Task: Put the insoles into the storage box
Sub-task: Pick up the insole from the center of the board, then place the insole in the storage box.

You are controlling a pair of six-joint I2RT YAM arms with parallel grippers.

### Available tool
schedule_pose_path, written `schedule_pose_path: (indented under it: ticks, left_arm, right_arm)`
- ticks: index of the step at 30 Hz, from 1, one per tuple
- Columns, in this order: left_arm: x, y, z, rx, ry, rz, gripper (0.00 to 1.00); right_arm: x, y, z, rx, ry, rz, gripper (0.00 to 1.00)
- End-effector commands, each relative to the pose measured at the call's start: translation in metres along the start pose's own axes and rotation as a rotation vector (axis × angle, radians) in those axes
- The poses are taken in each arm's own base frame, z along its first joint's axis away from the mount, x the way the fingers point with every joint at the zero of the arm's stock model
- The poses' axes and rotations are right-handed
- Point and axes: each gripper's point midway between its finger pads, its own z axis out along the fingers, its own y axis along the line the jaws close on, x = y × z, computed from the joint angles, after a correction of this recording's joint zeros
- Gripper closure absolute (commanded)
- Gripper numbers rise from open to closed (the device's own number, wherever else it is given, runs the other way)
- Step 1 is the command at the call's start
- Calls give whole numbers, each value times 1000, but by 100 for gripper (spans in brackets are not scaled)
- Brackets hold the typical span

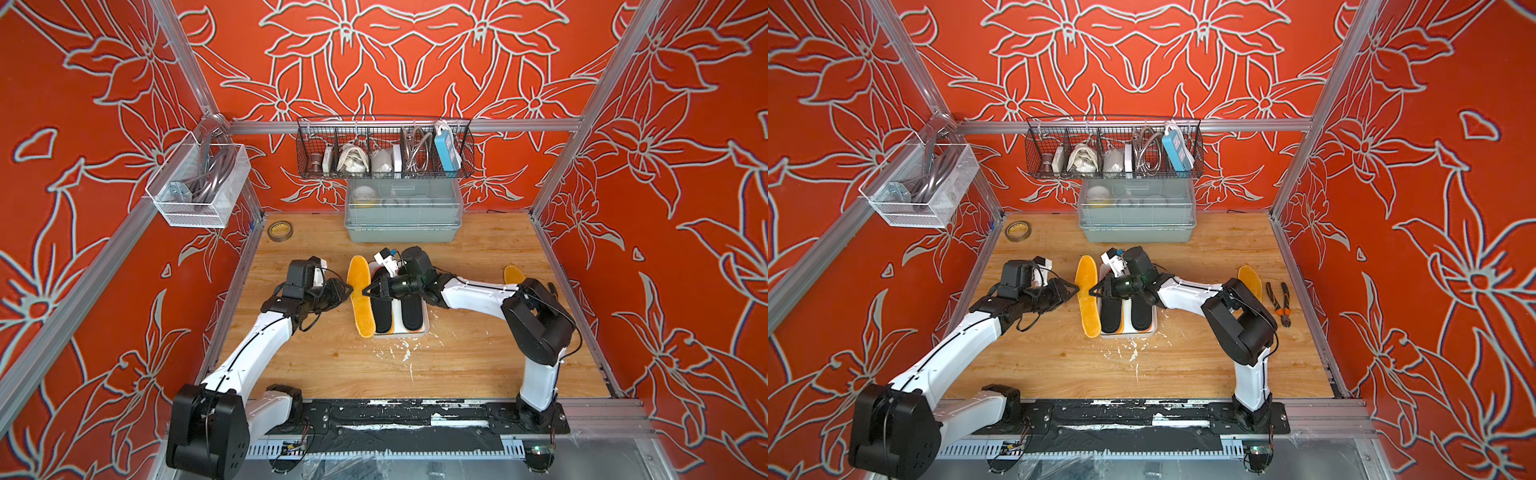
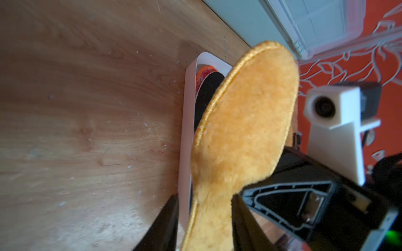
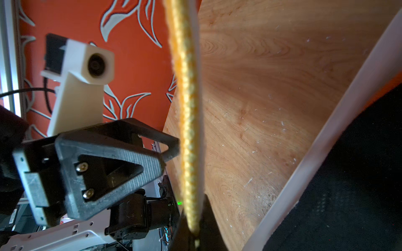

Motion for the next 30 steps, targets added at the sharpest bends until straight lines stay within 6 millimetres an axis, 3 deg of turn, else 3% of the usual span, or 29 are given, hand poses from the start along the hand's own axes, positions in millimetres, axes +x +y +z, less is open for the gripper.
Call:
schedule_pose_path:
  ticks: [1, 4, 9, 12, 18, 30]
  left_arm:
    - [-7, 9, -13, -52, -95, 60, 47]
    - [-3, 2, -21, -9, -129, 129, 37]
    - [32, -23, -8, 53, -93, 346, 25]
    - [49, -24, -1, 95, -74, 420, 18]
    - [66, -18, -3, 164, -108, 516, 1]
    - [59, -13, -17, 141, -200, 552, 1]
  right_arm:
    - [-9, 10, -29, 29, -27, -17, 100]
    - [-8, -4, -54, 28, -29, 34, 100]
    - [-3, -34, -85, 54, -29, 109, 100]
    - [0, -44, -96, 81, -41, 116, 100]
    - [2, -57, -93, 116, -46, 126, 100]
    - [-10, -80, -67, 124, -73, 163, 100]
